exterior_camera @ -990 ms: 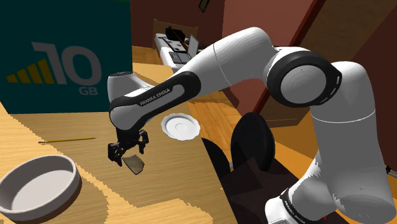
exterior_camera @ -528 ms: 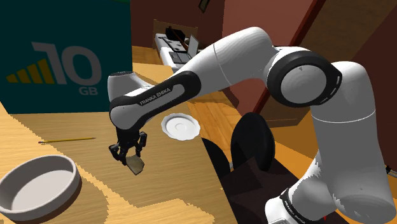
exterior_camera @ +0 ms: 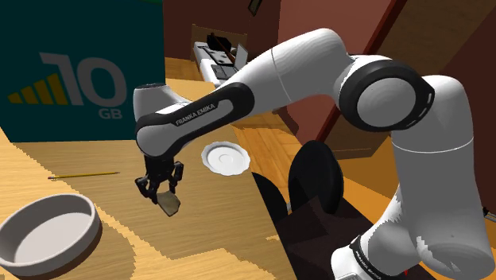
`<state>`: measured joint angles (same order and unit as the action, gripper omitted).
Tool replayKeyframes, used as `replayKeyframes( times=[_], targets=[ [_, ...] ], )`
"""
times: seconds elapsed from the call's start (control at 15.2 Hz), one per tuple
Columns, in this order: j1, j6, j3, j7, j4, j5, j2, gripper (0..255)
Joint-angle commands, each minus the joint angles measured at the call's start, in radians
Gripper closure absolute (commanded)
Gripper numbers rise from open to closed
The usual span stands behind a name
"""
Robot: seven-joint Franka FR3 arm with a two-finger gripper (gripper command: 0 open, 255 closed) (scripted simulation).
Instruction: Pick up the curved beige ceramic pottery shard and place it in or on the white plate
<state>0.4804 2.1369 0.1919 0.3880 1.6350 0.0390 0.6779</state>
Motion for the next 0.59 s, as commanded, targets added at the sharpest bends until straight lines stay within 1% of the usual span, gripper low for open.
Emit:
replayKeyframes(
  times=[0.0, 0.53],
  targets=[
    [-0.001, -0.014, 0.002, 0.001, 0.003, 0.002, -0.017, 255],
    [-0.007, -0.089, 0.008, 0.006, -0.008, 0.009, -0.081, 255]
  ],
)
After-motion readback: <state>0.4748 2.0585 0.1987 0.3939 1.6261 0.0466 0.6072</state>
